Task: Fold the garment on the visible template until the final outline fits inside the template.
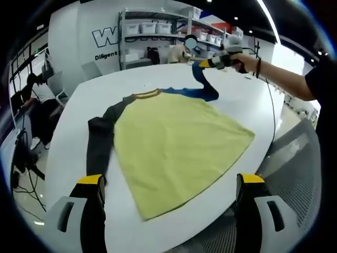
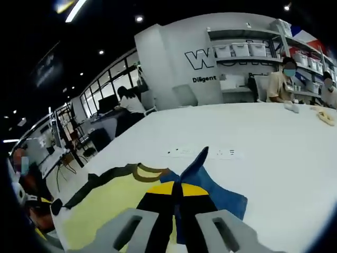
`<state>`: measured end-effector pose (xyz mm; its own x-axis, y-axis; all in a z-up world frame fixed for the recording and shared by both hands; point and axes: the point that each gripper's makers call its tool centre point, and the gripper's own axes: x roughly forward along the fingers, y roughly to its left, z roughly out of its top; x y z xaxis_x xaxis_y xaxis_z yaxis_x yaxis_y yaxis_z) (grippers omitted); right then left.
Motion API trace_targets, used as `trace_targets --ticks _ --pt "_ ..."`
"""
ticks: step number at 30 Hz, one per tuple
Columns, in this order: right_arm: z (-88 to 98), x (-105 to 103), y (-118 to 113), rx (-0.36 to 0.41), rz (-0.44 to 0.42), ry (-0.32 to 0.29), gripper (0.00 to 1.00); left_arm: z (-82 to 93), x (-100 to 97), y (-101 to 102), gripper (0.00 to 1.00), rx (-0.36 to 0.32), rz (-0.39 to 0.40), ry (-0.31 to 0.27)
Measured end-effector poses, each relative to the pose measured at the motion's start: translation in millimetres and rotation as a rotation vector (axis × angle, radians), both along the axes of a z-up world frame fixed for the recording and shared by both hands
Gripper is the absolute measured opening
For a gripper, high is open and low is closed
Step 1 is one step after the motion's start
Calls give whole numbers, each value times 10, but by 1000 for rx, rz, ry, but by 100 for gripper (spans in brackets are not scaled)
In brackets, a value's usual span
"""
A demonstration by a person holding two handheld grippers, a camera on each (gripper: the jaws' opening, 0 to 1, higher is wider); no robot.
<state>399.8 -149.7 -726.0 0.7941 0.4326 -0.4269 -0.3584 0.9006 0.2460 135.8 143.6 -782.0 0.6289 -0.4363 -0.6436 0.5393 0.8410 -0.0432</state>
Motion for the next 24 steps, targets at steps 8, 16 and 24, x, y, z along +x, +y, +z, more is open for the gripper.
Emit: trace_targets --ticks 8,16,24 --pt "20 -18 486 14 73 7 0 1 -15 37 99 2 1 4" --pt "43 -20 879 25 115 16 0 -16 -37 39 99 2 -2 9" --pt "33 -60 1279 9 158 16 0 -6 -53 49 99 -9 3 3"
